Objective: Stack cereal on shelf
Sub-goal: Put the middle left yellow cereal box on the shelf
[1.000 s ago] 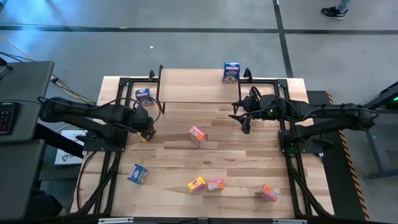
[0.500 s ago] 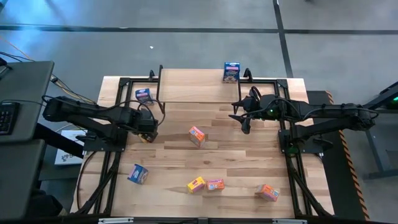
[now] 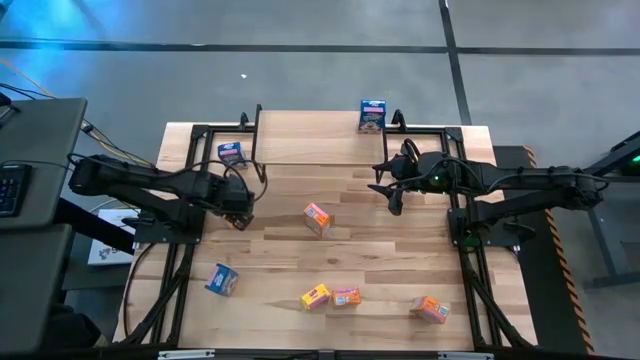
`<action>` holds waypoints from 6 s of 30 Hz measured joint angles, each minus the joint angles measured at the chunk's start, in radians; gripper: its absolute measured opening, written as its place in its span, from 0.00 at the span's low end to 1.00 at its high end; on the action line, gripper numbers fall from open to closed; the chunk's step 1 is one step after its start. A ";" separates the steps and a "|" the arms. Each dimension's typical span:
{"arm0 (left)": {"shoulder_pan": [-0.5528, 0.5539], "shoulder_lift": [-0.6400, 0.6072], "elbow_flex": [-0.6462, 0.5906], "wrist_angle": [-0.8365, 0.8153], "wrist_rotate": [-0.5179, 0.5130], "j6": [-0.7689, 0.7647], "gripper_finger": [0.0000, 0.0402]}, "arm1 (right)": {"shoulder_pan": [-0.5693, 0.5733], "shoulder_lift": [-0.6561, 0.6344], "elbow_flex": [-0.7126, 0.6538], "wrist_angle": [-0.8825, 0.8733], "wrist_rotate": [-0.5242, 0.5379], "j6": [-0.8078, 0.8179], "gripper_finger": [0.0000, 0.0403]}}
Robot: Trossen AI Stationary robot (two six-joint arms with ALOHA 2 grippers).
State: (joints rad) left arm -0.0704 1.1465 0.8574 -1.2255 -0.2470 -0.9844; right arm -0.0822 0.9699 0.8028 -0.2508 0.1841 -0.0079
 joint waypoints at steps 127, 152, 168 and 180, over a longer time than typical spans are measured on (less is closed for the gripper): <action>0.729 0.487 0.846 0.102 0.077 1.631 0.34 | 0.000 0.110 0.001 0.064 -0.006 0.053 0.61; 0.738 0.489 0.842 0.117 0.100 1.643 0.49 | 0.000 0.110 0.001 0.064 -0.008 0.053 0.61; 0.738 0.488 0.843 0.146 0.055 1.650 0.51 | 0.000 0.110 0.000 0.064 -0.032 0.052 0.61; 0.738 0.487 0.843 0.183 0.047 1.663 0.51 | 0.000 0.110 0.000 0.064 -0.035 0.052 0.61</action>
State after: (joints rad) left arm 0.6674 1.6337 1.7004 -1.0420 -0.1998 0.6786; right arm -0.0818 1.0801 0.8028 -0.1864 0.1493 0.0444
